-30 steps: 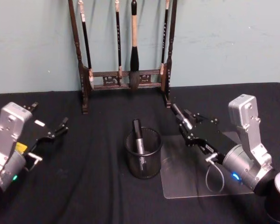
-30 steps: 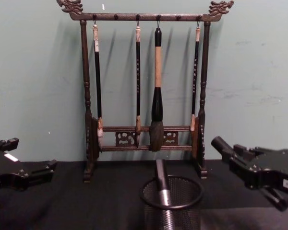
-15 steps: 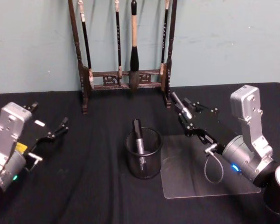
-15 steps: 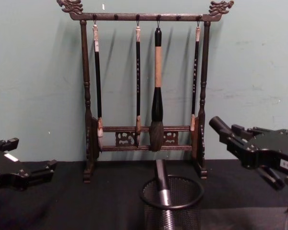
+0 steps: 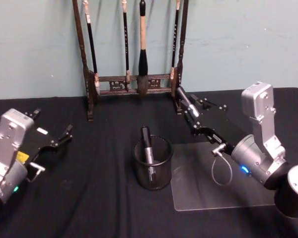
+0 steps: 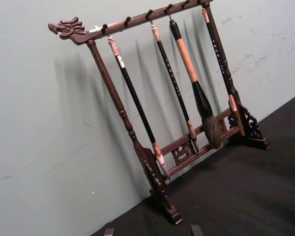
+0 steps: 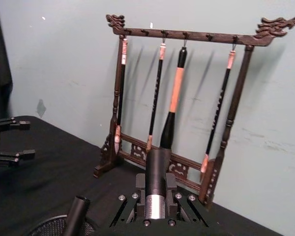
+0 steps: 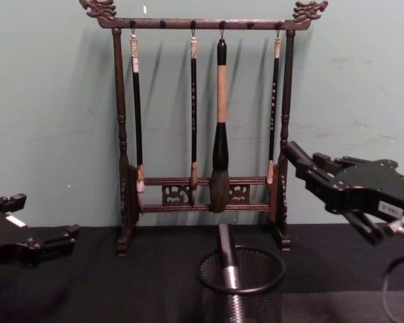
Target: Pick up the water-based marker from the table and place it into the pen holder.
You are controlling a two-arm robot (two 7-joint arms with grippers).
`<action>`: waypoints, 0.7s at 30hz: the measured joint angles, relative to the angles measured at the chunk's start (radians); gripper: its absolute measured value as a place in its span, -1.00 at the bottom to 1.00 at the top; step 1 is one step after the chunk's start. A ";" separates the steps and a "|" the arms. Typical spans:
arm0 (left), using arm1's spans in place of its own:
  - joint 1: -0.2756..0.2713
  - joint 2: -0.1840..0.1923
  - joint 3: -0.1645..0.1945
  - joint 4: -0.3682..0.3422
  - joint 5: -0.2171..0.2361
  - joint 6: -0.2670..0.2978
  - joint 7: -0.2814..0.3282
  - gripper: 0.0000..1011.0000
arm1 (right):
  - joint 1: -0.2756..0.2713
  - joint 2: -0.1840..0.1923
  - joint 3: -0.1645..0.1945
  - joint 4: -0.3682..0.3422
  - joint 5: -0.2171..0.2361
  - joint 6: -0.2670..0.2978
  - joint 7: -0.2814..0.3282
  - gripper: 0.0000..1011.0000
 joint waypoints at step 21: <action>0.000 0.000 0.000 0.000 0.000 0.000 0.000 1.00 | 0.102 -0.055 -0.091 0.111 -0.008 -0.031 0.048 -0.53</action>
